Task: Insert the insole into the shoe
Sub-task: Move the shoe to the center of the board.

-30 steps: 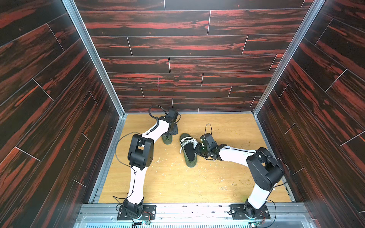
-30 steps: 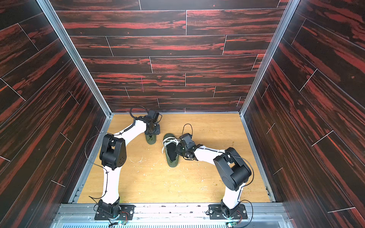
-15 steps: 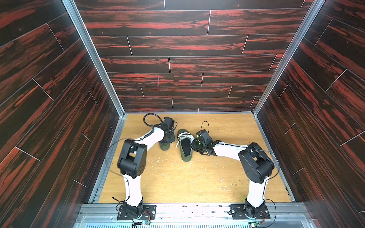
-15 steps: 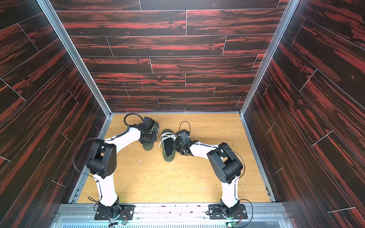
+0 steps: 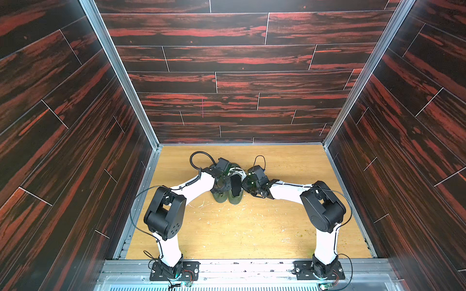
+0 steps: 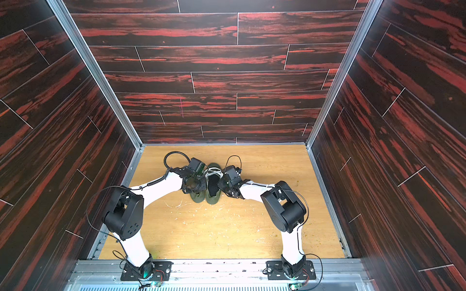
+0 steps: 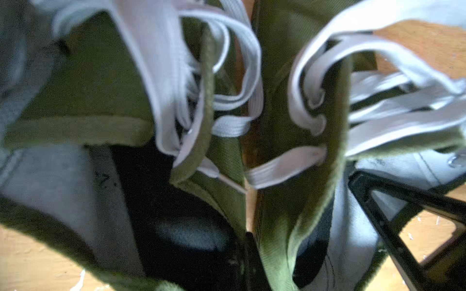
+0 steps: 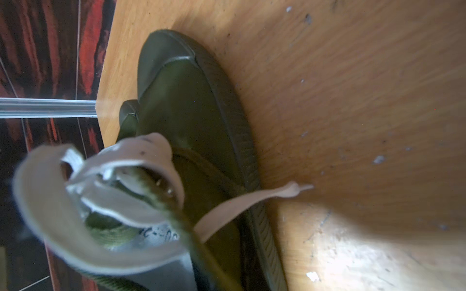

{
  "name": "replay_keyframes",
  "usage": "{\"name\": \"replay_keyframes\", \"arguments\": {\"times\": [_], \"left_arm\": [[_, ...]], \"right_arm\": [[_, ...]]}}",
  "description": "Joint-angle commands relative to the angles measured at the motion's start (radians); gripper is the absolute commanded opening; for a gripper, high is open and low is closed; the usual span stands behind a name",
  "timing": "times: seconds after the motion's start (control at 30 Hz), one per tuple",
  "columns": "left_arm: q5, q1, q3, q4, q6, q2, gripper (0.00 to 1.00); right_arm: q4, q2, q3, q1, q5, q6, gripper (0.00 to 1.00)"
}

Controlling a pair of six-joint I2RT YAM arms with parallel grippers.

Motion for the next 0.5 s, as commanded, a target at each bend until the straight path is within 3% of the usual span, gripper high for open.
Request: {"name": "replay_keyframes", "arguments": {"times": [0.0,0.23,0.33,0.47], "left_arm": [[-0.035,0.002,0.0,-0.034,0.03,-0.051,0.06],[-0.021,-0.01,-0.024,-0.094,0.067,-0.059,0.04],[-0.035,-0.012,-0.043,-0.081,0.058,-0.059,0.08],[-0.054,-0.013,-0.044,-0.085,0.054,-0.059,0.12]], "right_arm": [[-0.016,0.034,-0.003,0.013,-0.004,0.006,0.04],[-0.009,0.046,0.002,0.012,-0.03,-0.027,0.09],[-0.009,0.055,0.008,0.015,-0.045,-0.032,0.13],[-0.007,0.032,-0.011,0.015,-0.037,-0.046,0.28]]}}
